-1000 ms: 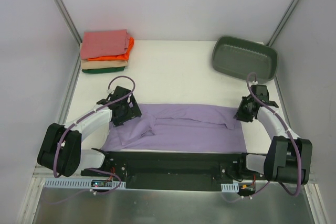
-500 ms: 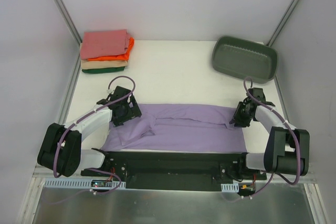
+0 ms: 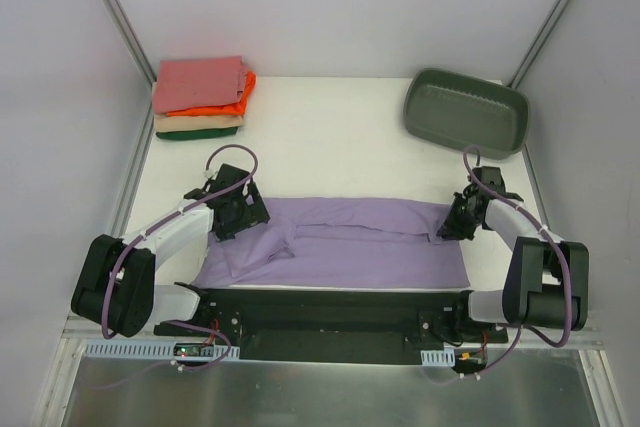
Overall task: Fold and stack the t-shirts
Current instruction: Fold the other side of the tshirt into a rectangle
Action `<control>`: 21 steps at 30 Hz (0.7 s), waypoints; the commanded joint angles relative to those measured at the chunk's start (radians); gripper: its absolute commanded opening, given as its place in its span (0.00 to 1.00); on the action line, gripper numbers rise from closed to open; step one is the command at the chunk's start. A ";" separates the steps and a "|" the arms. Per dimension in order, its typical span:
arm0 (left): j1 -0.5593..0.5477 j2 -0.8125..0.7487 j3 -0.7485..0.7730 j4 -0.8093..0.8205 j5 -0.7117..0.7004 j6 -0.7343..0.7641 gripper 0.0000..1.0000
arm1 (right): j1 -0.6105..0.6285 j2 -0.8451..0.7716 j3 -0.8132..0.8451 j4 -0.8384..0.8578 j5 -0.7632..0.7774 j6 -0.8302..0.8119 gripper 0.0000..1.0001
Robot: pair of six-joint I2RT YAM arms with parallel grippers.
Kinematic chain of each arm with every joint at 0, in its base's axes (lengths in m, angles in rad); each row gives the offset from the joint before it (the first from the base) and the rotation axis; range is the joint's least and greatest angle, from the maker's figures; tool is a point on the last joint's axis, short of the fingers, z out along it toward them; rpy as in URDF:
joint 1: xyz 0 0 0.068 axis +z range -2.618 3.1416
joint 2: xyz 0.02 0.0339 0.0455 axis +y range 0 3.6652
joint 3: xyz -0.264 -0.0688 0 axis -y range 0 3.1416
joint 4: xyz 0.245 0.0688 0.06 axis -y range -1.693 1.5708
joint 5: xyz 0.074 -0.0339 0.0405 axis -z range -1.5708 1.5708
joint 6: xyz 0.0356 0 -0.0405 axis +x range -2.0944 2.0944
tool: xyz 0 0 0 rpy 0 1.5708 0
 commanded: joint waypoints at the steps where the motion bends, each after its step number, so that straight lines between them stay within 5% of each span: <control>1: 0.019 0.021 -0.025 -0.023 -0.033 0.023 0.99 | -0.001 -0.021 0.048 -0.062 0.006 0.000 0.19; 6: 0.019 0.025 -0.024 -0.023 -0.031 0.025 0.99 | 0.005 -0.036 0.029 -0.074 -0.063 0.000 0.29; 21: 0.021 0.021 -0.025 -0.023 -0.027 0.026 0.99 | 0.009 -0.064 0.025 -0.091 -0.097 -0.035 0.34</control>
